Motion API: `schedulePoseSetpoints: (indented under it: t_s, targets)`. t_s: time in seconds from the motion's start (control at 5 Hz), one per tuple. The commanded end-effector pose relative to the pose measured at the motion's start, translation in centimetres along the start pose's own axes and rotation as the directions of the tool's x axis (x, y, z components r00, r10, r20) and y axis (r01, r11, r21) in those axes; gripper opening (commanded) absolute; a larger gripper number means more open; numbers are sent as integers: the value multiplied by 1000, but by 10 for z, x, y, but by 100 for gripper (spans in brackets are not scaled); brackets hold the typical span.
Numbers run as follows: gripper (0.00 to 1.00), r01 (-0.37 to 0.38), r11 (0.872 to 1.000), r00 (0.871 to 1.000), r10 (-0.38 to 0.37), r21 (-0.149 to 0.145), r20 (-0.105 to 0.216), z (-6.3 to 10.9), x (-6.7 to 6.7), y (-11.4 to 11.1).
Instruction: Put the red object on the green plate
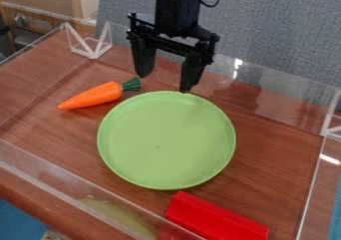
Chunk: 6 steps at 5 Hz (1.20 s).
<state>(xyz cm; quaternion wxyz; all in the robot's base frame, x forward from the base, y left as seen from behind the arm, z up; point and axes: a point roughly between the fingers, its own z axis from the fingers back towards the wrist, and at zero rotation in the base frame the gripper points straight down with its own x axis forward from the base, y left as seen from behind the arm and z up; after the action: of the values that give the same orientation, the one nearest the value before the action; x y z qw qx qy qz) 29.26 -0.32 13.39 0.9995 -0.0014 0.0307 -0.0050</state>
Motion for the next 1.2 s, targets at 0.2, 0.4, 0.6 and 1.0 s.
schedulePoseSetpoints:
  t_s: [0.2, 0.4, 0.6, 1.0]
  targets:
    - [100, 335, 942, 942, -335, 8, -24, -44, -37, -27]
    - [100, 498, 867, 867, -497, 21, -25, -54, -56, -45]
    - [100, 619, 785, 786, -619, 19, -18, -66, -69, -58]
    - [100, 740, 672, 672, -740, 25, 2, -85, -78, -74]
